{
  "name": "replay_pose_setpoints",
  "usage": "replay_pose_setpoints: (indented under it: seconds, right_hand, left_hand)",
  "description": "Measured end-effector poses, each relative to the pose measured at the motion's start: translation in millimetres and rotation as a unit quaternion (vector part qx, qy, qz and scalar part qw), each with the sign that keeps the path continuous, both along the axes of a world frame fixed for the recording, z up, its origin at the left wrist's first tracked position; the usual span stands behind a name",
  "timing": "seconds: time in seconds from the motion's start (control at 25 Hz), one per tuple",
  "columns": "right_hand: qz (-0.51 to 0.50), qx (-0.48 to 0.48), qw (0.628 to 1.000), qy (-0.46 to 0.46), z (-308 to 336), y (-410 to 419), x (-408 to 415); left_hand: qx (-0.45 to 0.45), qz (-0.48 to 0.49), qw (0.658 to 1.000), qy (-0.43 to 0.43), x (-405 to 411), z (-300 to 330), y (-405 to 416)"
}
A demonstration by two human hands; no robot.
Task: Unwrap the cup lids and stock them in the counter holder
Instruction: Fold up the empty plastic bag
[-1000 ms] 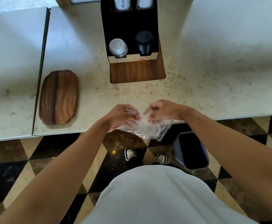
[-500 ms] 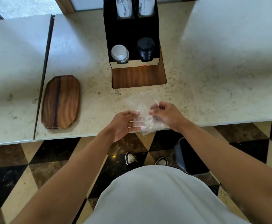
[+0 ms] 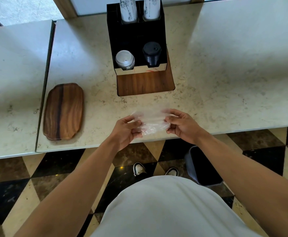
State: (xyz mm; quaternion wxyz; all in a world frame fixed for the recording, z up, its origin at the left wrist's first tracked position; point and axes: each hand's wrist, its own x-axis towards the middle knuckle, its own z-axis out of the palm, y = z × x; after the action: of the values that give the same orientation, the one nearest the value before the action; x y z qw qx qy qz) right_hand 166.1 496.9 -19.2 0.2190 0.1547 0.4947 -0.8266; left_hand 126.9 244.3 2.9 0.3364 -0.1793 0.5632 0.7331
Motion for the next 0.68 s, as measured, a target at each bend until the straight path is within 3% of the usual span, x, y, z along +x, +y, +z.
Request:
replay_pose_setpoints:
  seconds: [0.2, 0.32, 0.52, 0.68]
  right_hand:
    - [-0.043, -0.025, 0.998, -0.028, 13, -7, -5]
    - [-0.045, 0.025, 0.998, -0.031, 22, -6, -8]
    - [0.087, 0.146, 0.984, 0.045, 29, 1, -6]
    - [0.186, 0.254, 0.944, 0.102, 43, -4, -13]
  left_hand:
    - [0.103, 0.01, 0.993, -0.05, 0, 3, -2]
    - [0.127, -0.013, 0.989, -0.07, -1, 1, -4]
    - [-0.005, -0.144, 0.989, 0.018, -8, 0, 1]
    - [-0.066, -0.286, 0.956, 0.025, -11, 6, 14]
